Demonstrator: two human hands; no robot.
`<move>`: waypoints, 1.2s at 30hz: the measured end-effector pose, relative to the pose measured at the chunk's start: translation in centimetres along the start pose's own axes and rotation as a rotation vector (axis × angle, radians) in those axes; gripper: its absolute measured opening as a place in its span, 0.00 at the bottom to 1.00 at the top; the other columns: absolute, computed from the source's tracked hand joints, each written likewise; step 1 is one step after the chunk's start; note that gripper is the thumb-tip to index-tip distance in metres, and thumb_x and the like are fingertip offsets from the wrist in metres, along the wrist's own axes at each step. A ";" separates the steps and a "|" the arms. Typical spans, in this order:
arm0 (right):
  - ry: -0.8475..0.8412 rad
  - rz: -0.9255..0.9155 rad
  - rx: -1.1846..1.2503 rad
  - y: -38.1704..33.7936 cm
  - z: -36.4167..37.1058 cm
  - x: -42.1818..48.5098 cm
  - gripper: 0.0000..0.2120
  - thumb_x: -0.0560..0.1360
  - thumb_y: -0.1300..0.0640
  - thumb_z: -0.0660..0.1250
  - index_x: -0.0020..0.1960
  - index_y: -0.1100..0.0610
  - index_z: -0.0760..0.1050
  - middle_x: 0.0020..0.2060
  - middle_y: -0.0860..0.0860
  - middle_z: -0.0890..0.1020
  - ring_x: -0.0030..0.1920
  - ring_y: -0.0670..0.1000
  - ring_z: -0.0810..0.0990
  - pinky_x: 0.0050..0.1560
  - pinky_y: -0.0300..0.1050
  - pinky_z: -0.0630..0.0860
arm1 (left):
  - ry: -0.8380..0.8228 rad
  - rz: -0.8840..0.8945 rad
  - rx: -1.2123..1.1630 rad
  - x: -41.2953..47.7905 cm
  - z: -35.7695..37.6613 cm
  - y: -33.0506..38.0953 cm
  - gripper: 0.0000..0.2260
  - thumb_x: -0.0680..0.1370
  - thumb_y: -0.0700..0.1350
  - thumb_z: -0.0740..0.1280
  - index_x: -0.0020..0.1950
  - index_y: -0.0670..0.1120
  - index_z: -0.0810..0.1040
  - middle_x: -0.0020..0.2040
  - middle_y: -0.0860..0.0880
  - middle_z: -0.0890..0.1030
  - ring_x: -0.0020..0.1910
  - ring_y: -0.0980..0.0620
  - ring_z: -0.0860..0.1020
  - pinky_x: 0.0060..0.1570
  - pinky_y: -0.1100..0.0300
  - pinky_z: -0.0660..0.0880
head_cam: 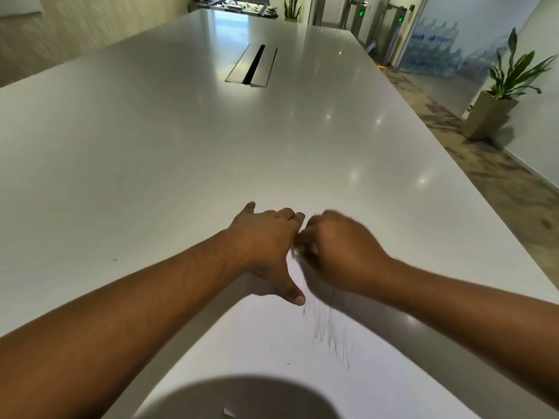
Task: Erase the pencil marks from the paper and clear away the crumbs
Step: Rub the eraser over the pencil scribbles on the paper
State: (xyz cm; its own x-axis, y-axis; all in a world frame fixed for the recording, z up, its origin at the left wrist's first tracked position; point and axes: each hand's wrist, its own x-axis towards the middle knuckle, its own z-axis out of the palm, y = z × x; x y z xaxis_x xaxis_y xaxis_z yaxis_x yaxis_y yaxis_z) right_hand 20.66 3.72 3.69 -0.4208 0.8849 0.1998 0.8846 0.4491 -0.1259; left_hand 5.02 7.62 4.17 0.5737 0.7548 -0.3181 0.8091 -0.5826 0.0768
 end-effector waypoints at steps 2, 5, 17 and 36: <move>-0.034 -0.087 0.019 -1.1 -0.1 -1.3 0.11 0.72 0.51 0.60 0.41 0.47 0.82 0.37 0.45 0.79 0.37 0.50 0.71 0.33 0.43 0.66 | -0.003 0.015 -0.004 0.0 -0.1 0.0 0.53 0.59 0.74 0.73 0.77 0.53 0.59 0.72 0.56 0.66 0.70 0.51 0.69 0.75 0.39 0.49; -0.004 0.029 -0.090 1.4 -0.1 0.4 0.11 0.74 0.49 0.62 0.46 0.46 0.83 0.39 0.47 0.81 0.42 0.53 0.76 0.36 0.44 0.67 | -0.028 0.018 0.026 0.0 0.1 0.0 0.49 0.60 0.76 0.70 0.74 0.55 0.65 0.72 0.57 0.64 0.69 0.52 0.69 0.75 0.39 0.48; 0.049 0.133 -0.019 3.0 0.1 0.3 0.08 0.76 0.48 0.66 0.47 0.45 0.84 0.40 0.48 0.81 0.44 0.53 0.78 0.37 0.42 0.67 | -0.032 -0.004 0.033 -0.1 0.1 0.1 0.49 0.59 0.76 0.70 0.73 0.50 0.67 0.73 0.57 0.63 0.68 0.52 0.68 0.75 0.39 0.48; -0.048 0.082 -0.045 2.0 -1.0 -0.8 0.09 0.75 0.47 0.65 0.47 0.46 0.83 0.40 0.47 0.82 0.44 0.52 0.78 0.38 0.43 0.71 | -0.073 -0.001 0.062 -0.1 -0.3 0.2 0.51 0.60 0.76 0.70 0.75 0.50 0.64 0.73 0.56 0.62 0.69 0.52 0.67 0.75 0.38 0.48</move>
State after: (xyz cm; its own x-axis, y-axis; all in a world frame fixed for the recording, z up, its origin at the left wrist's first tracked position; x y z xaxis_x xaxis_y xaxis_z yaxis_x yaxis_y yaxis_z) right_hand 23.00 3.78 4.20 -0.3545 0.9240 0.1437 0.9242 0.3696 -0.0962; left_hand 5.20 7.51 4.52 0.5599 0.7332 -0.3859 0.7992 -0.6008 0.0181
